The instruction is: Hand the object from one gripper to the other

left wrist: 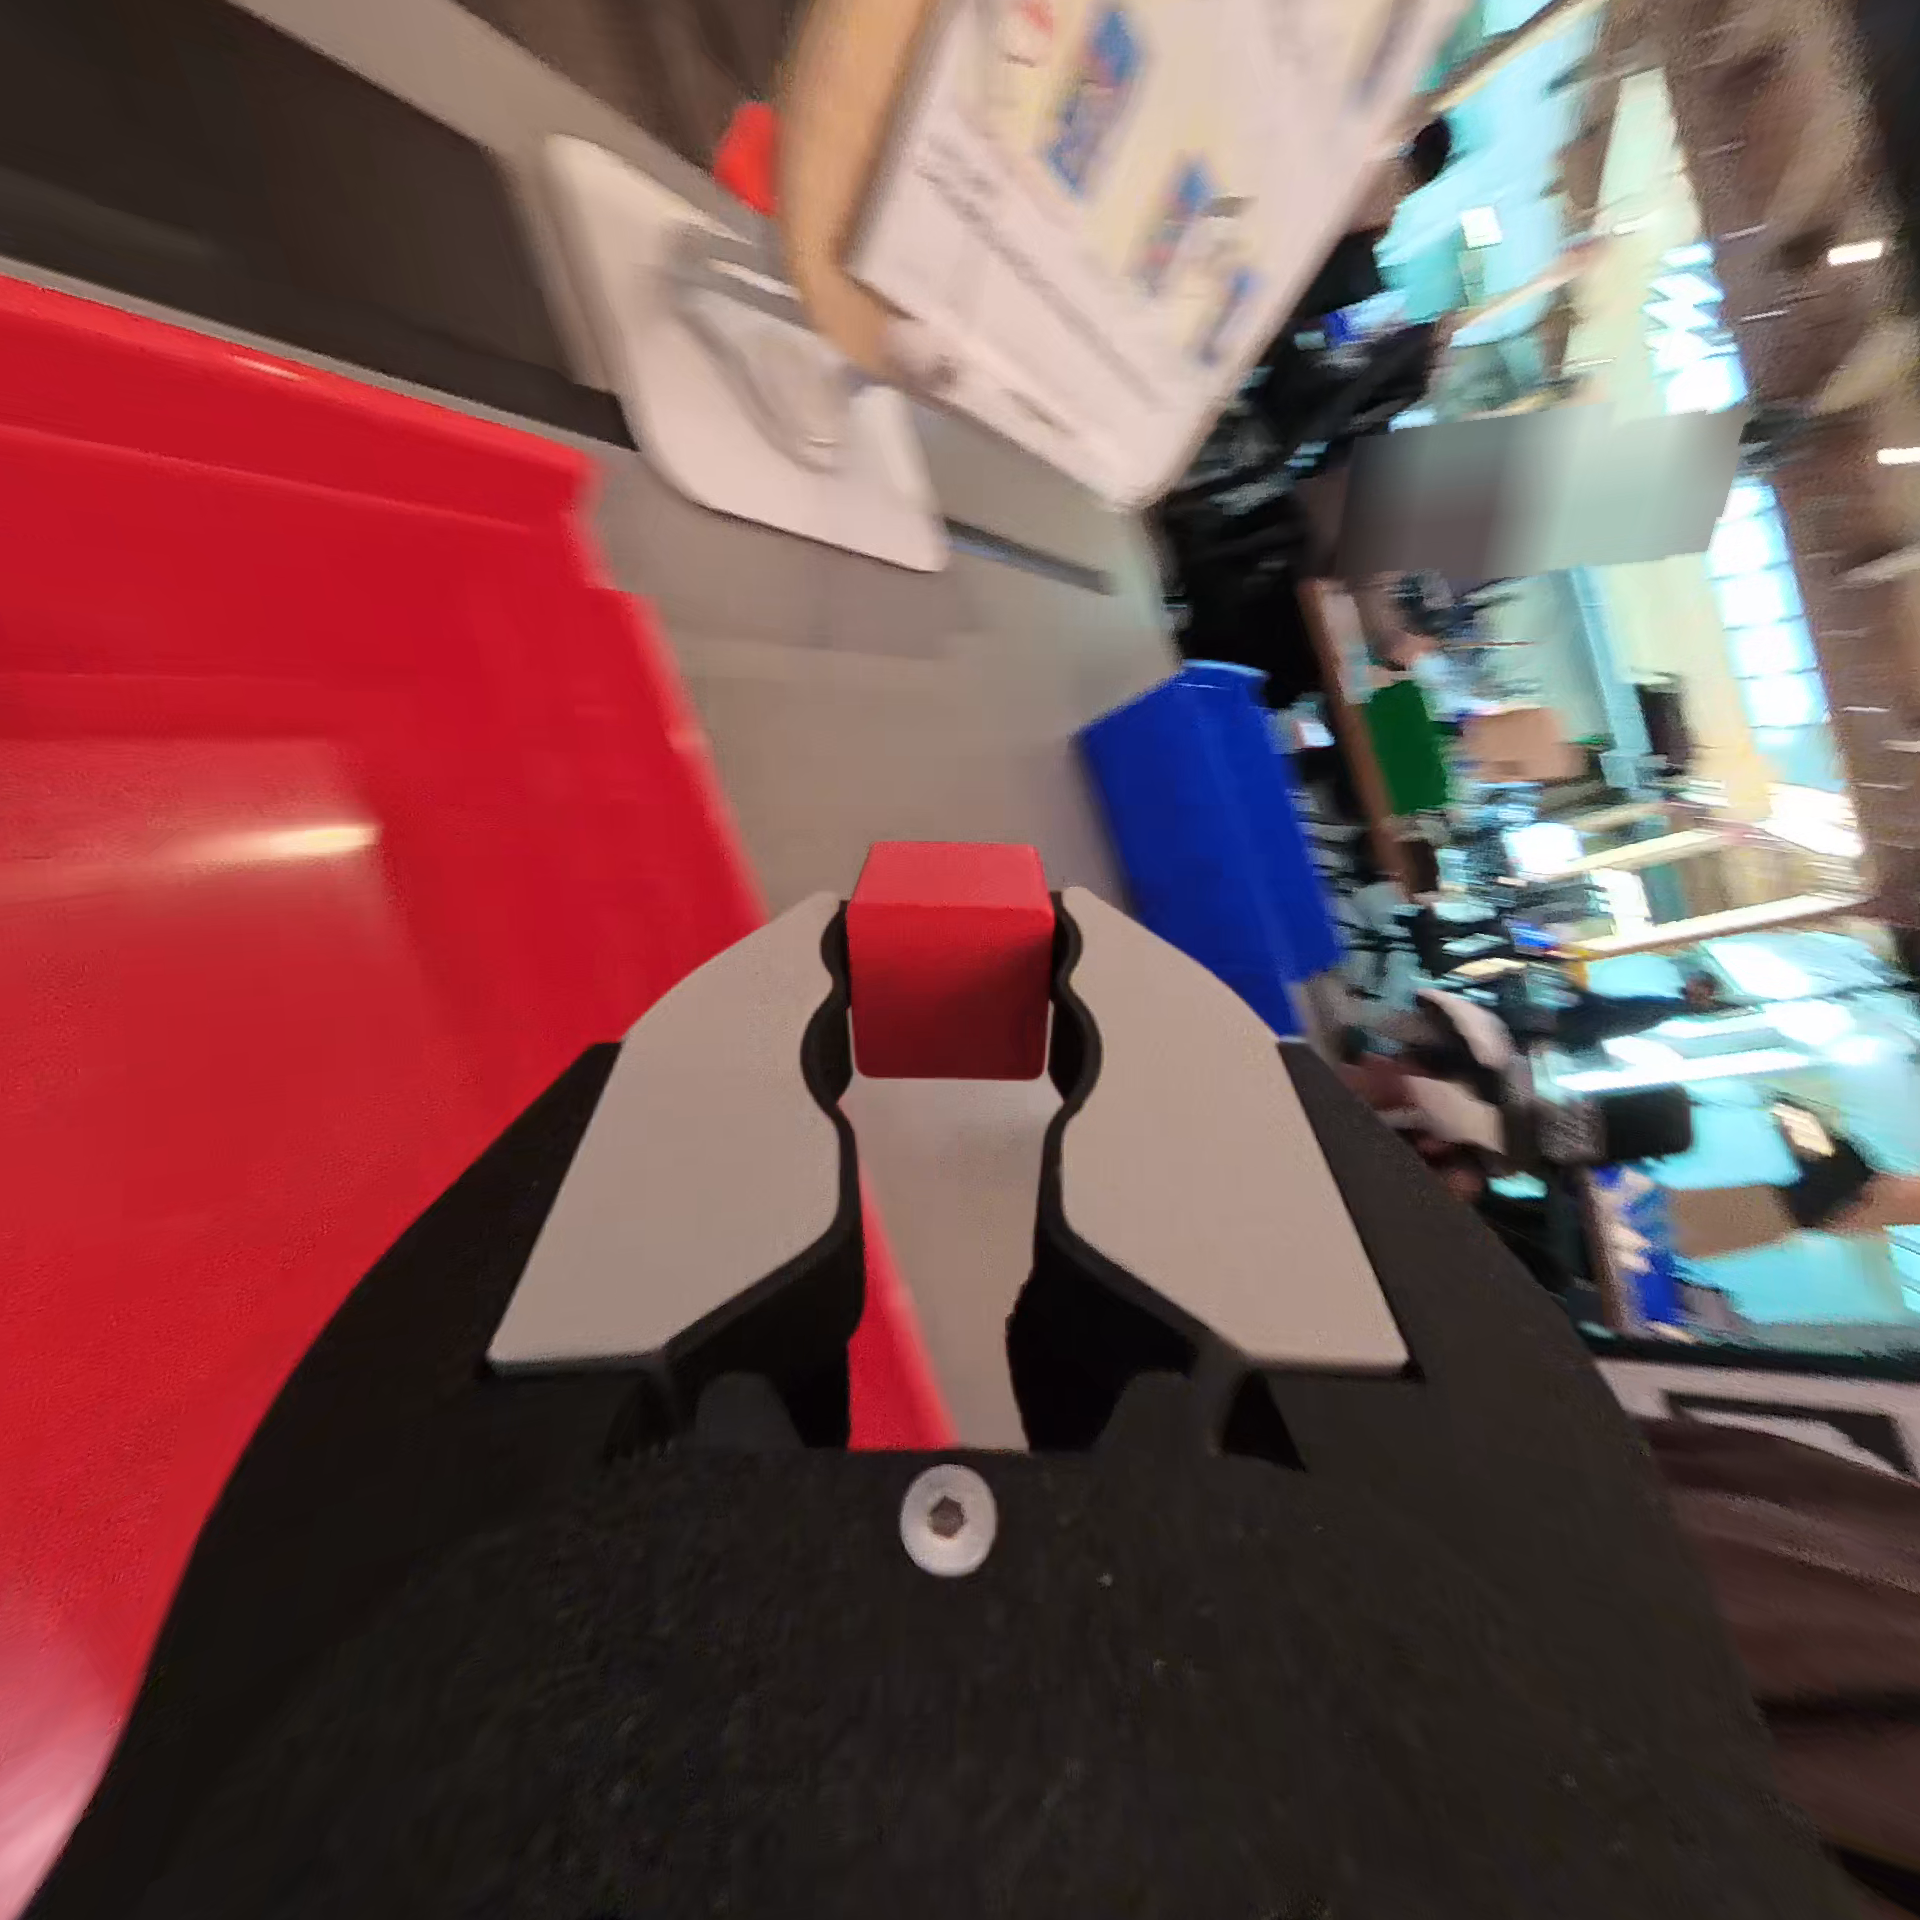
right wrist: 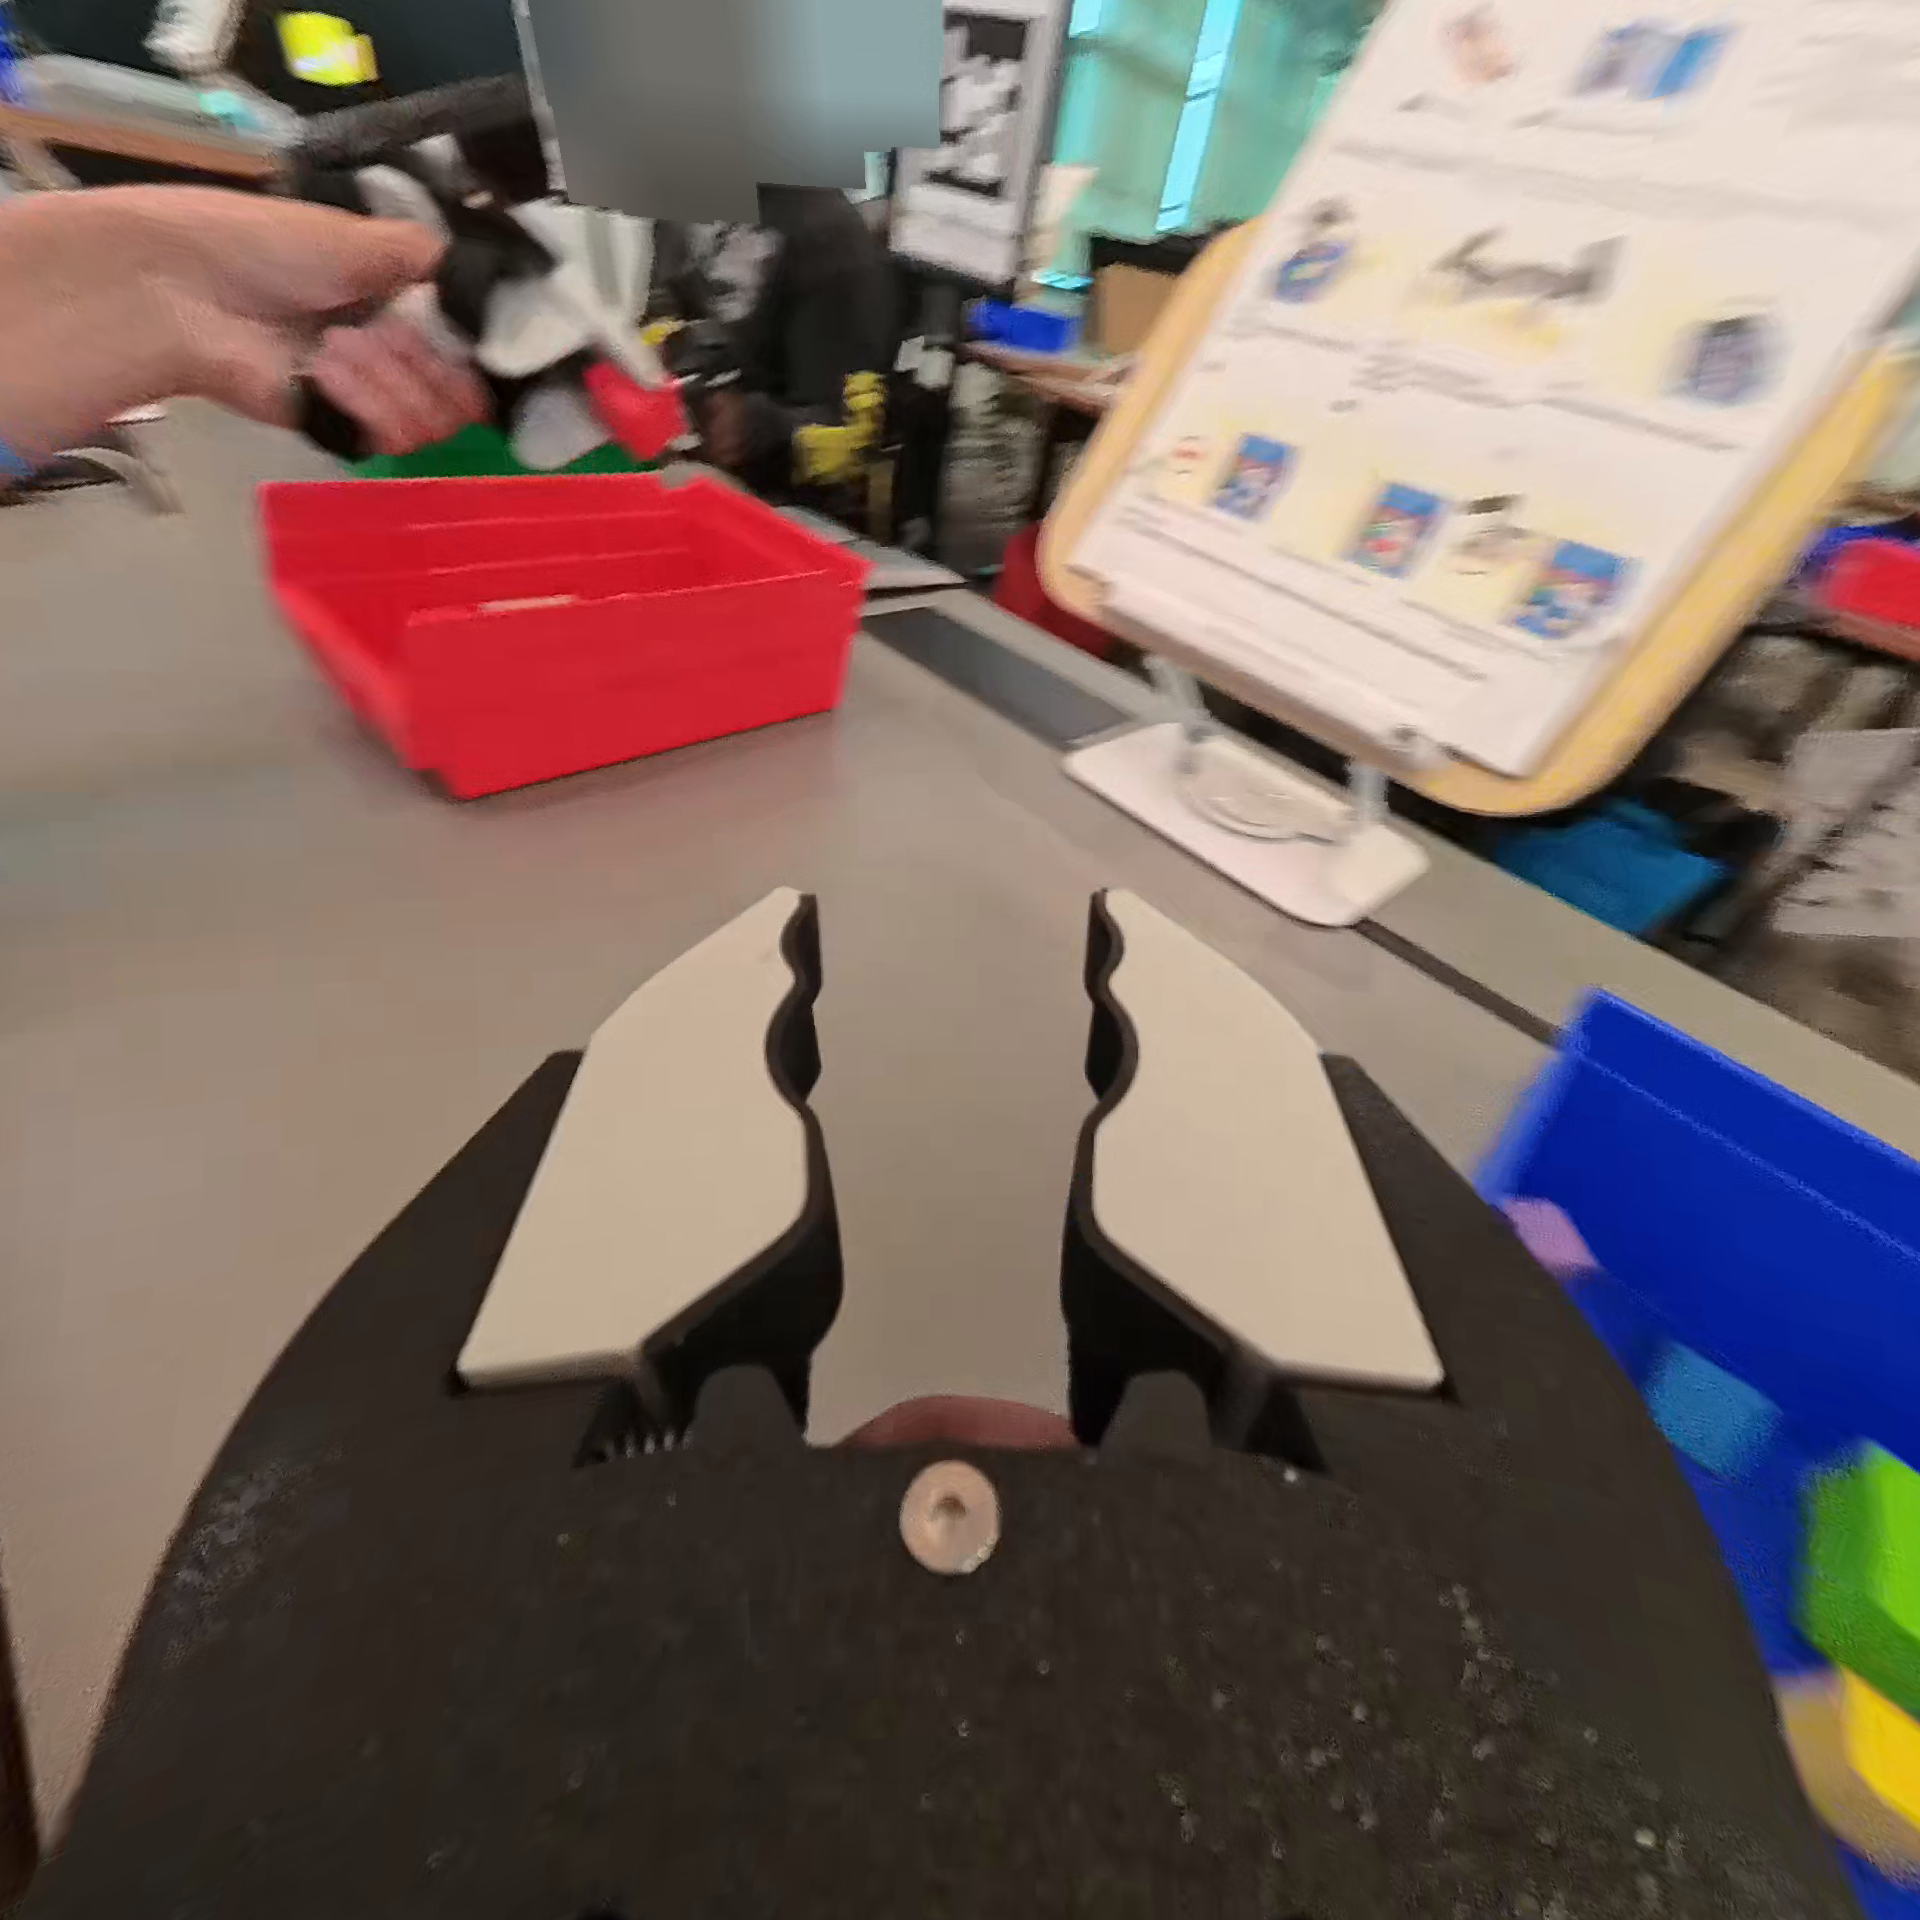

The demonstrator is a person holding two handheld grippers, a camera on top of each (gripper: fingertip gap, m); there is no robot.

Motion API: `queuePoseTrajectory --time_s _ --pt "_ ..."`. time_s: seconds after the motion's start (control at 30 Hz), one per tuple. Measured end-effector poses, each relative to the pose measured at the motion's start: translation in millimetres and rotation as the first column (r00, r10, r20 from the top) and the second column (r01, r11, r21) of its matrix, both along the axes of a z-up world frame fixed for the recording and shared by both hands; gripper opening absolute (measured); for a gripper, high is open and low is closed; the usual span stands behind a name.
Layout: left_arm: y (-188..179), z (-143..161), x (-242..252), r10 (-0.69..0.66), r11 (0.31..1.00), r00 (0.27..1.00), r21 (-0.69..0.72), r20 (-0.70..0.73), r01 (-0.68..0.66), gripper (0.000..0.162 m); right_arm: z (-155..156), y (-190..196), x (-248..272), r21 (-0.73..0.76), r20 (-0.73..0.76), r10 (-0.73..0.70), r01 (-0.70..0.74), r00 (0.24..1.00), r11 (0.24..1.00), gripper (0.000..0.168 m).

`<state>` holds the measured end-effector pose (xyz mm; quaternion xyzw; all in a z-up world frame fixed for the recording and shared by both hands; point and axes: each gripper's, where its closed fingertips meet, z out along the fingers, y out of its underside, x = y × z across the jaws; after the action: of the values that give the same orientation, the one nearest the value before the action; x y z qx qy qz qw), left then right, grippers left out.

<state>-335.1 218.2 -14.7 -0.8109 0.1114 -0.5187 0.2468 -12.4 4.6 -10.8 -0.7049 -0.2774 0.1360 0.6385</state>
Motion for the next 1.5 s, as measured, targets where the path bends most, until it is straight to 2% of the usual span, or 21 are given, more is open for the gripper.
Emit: queuePoseTrajectory --time_s 0.1,0.2,0.3,0.43,0.5,0.63,0.7,0.73,0.8,0.87,0.93,1.0,1.03,1.1,1.13,1.17,1.27,1.33,1.5 --pt "-38.9 21.4 67.5 -0.120 0.991 0.963 -0.034 0.241 0.132 0.034 -10.2 30.2 -36.2 -0.073 0.022 0.158 -0.156 0.987 0.985 0.051" --pt "-81.2 34.6 139.8 -0.242 0.940 0.855 -0.107 0.458 0.323 0.034 -1.9 56.3 -73.6 -0.024 0.006 0.288 -0.288 0.958 0.957 0.052" --pt "-114.9 27.5 198.7 -0.346 0.863 0.778 -0.147 0.525 0.483 0.034 11.1 73.2 -99.3 0.022 -0.035 0.373 -0.373 0.927 0.928 0.053" --pt "-141.7 10.9 244.4 -0.366 0.801 0.742 -0.216 0.562 0.559 0.034 5.6 81.4 -102.9 0.017 -0.003 0.388 -0.388 0.921 0.921 0.053" --pt "-148.5 6.5 254.5 -0.355 0.791 0.734 -0.232 0.579 0.566 0.034 -5.5 81.7 -95.6 -0.025 0.025 0.371 -0.370 0.928 0.929 0.036" --pt "-160.2 6.9 261.6 -0.356 0.762 0.699 -0.240 0.620 0.601 0.037 -8.3 69.9 -85.4 -0.036 0.012 0.370 -0.370 0.929 0.929 0.035" --pt "-164.0 15.8 251.3 -0.377 0.783 0.676 -0.171 0.633 0.597 0.062 -2.5 62.2 -78.9 -0.039 0.023 0.358 -0.357 0.934 0.933 0.035" --pt "-166.0 18.3 243.1 -0.394 0.806 0.685 -0.127 0.613 0.578 0.073 5.4 56.8 -72.6 -0.035 0.023 0.349 -0.348 0.937 0.937 0.035" --pt "-173.8 18.3 223.0 -0.430 0.847 0.726 -0.038 0.537 0.530 0.062 26.4 51.0 -44.1 -0.014 0.059 0.271 -0.271 0.961 0.963 0.035" --pt "-186.0 7.8 202.0 -0.454 0.877 0.790 0.051 0.413 0.477 0.061 47.4 51.9 7.1 -0.012 0.115 0.123 -0.123 0.986 0.992 0.035" --pt "-197.6 -10.1 181.1 -0.441 0.897 0.851 0.128 0.285 0.422 0.060 50.8 57.4 73.5 -0.108 0.180 -0.041 0.061 0.983 0.992 0.035" --pt "-204.6 -31.9 162.3 -0.393 0.914 0.904 0.183 0.171 0.363 0.058 22.0 61.7 148.7 -0.300 0.315 -0.197 0.295 0.928 0.907 0.035" --pt "-207.3 -42.4 154.2 -0.371 0.918 0.920 0.202 0.126 0.342 0.058 0.0 60.9 182.4 -0.399 0.373 -0.258 0.405 0.891 0.823 0.035" --pt "-207.7 -61.8 141.4 -0.315 0.926 0.947 0.238 0.059 0.293 0.056 -49.0 53.4 227.2 -0.595 0.431 -0.337 0.544 0.837 0.591 0.035" --pt "-206.4 -70.5 136.9 -0.287 0.931 0.957 0.247 0.038 0.270 0.055 -69.8 51.3 238.3 -0.649 0.445 -0.363 0.574 0.819 0.499 0.035" --pt "-206.0 -78.2 134.1 -0.271 0.935 0.962 0.244 0.027 0.257 0.054 -87.8 51.0 243.5 -0.686 0.443 -0.383 0.581 0.811 0.437 0.035" --pt "-209.3 -96.5 134.4 -0.286 0.938 0.958 0.212 0.018 0.276 0.053 -133.3 38.2 255.6 -0.756 0.510 -0.411 0.622 0.756 0.207 0.035" --pt "-209.9 -105.0 136.5 -0.292 0.937 0.956 0.203 0.002 0.285 0.053 -149.0 36.3 258.9 -0.762 0.532 -0.436 0.635 0.726 0.126 0.035" --pt "-214.0 -110.6 139.9 -0.318 0.918 0.947 0.236 -0.049 0.320 0.053 -169.4 32.5 265.5 -0.756 0.578 -0.462 0.654 0.673 0.007 0.035"
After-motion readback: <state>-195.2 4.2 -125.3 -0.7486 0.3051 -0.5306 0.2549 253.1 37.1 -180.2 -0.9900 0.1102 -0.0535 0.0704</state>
